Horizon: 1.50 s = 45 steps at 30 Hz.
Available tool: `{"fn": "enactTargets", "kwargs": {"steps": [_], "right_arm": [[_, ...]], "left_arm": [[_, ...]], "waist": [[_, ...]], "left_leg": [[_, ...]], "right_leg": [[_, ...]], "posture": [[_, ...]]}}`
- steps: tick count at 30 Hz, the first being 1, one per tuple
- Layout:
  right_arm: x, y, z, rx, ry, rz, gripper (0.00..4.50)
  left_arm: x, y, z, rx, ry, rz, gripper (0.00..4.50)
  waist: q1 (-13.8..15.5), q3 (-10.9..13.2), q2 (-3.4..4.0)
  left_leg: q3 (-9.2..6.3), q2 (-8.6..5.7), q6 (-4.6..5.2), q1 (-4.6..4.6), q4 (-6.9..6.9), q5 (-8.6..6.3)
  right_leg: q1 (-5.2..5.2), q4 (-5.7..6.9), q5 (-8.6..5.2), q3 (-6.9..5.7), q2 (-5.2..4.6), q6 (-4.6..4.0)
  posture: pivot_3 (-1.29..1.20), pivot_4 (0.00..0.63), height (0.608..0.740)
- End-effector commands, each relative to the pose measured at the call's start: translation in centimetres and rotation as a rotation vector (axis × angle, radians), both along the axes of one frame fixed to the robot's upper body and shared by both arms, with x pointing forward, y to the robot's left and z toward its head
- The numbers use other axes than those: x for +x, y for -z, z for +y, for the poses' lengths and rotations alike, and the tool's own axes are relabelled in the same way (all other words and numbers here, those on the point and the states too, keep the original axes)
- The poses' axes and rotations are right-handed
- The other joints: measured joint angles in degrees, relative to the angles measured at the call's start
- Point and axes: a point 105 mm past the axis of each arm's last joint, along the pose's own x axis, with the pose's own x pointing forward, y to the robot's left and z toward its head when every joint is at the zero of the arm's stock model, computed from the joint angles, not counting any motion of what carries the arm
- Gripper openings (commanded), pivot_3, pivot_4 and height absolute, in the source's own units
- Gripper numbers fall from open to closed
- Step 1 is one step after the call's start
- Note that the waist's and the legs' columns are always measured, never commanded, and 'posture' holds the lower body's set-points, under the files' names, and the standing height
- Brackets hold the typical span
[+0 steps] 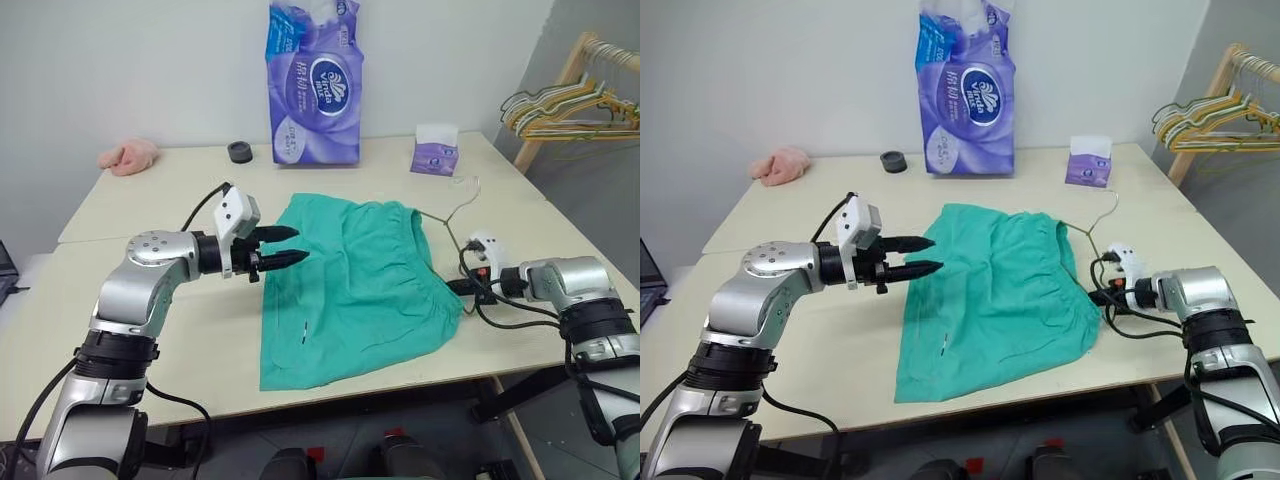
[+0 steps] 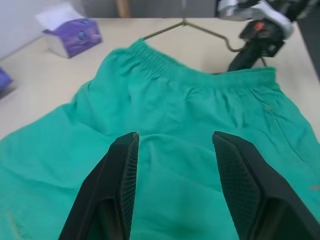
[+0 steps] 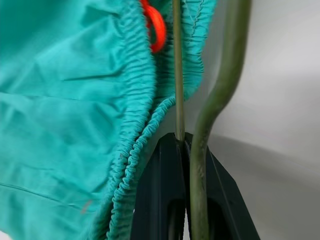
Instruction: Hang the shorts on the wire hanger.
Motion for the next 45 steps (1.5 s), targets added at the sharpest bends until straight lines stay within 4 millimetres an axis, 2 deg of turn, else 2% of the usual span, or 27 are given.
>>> {"fn": "enactTargets", "kwargs": {"steps": [1,5,9,14,18,23,30,36,41,44,45], "right_arm": [[-0.1,-4.8,2.8,0.012,-0.108,-0.225,0.00],[-1.0,-4.9,4.5,-0.108,-0.183,-0.349,0.00],[-2.1,-4.2,6.0,-0.180,-0.253,-0.406,0.00],[-3.1,-3.3,6.7,-0.268,-0.337,-0.433,0.00],[-3.9,-2.8,7.0,-0.327,-0.424,-0.459,0.00],[-4.7,-3.0,7.7,-0.362,-0.510,-0.496,0.00],[-6.0,-3.6,9.0,-0.384,-0.614,-0.547,0.00],[-6.7,-4.1,9.8,-0.395,-0.665,-0.581,0.00],[-7.0,-4.3,10.1,-0.401,-0.683,-0.596,0.00],[-7.1,-4.6,10.2,-0.401,-0.689,-0.606,0.00],[-7.2,-4.6,10.2,-0.400,-0.692,-0.608,0.00]], "left_arm": [[1.8,-3.0,1.0,-0.055,-0.102,-0.122,3.32],[2.7,-4.8,1.0,-0.104,-0.126,-0.183,4.46],[2.8,-6.8,0.9,-0.094,-0.080,-0.233,4.46],[1.5,-8.0,0.8,0.072,0.071,-0.278,4.46],[0.9,-7.0,1.0,0.250,0.185,-0.288,4.46],[1.2,-5.3,1.2,0.354,0.233,-0.295,4.46],[1.6,-2.8,0.2,0.396,0.291,-0.294,4.46],[0.6,-0.9,-0.9,0.403,0.397,-0.224,4.46],[-0.3,0.8,-0.8,0.448,0.471,-0.149,4.46],[-0.3,1.6,-0.8,0.466,0.485,-0.124,3.92],[-0.3,1.8,-0.9,0.465,0.490,-0.116,3.60]], "waist": [[0.23,0.00,0.00],[0.42,-0.02,-0.01],[0.38,-0.01,-0.01],[0.12,-0.01,-0.01],[-0.09,-0.01,0.00],[-0.19,-0.01,-0.01],[-0.16,-0.01,-0.02],[-0.35,-0.01,-0.02],[-0.93,-0.01,-0.02],[-0.95,-0.01,-0.02],[-0.96,-0.01,-0.02]], "left_leg": [[0.02,-0.01,0.00,-0.14,0.08,0.00],[-0.03,0.01,-0.02,-0.36,0.16,0.00],[-0.02,-0.02,-0.02,-0.51,0.53,-0.02],[0.01,-0.04,-0.02,-0.52,0.64,-0.01],[0.02,-0.04,-0.02,-0.52,0.63,-0.01],[0.03,-0.02,0.00,-0.53,0.65,-0.01],[0.02,-0.01,0.00,-0.55,0.67,-0.01],[0.01,0.00,0.00,-0.56,0.68,-0.01],[0.00,0.01,0.00,-0.56,0.68,-0.01],[-0.01,0.01,0.01,-0.56,0.68,-0.01],[-0.01,0.01,0.01,-0.56,0.68,-0.01]], "right_leg": [[-0.18,0.15,0.00,0.01,-0.02,0.00],[-0.41,0.27,-0.01,-0.05,-0.01,-0.01],[-0.42,0.35,0.02,-0.02,-0.03,0.02],[-0.42,0.37,0.10,-0.03,0.01,0.03],[-0.42,0.35,0.09,-0.04,0.04,0.02],[-0.41,0.36,0.08,-0.04,0.11,0.03],[-0.42,0.35,0.08,-0.03,0.12,0.03],[-0.42,0.36,0.08,-0.04,0.12,0.03],[-0.42,0.37,0.08,-0.04,0.13,0.03],[-0.42,0.37,0.08,-0.05,0.13,0.03],[-0.42,0.37,0.08,-0.05,0.13,0.03]], "posture": [[-0.03,0.031,0.740],[-0.04,0.029,0.740],[-0.06,0.029,0.740],[-0.06,0.030,0.740],[-0.06,0.030,0.740],[-0.07,0.029,0.740],[-0.07,0.029,0.740],[-0.08,0.030,0.740],[-0.09,0.034,0.740],[-0.10,0.036,0.740],[-0.10,0.036,0.740]]}}
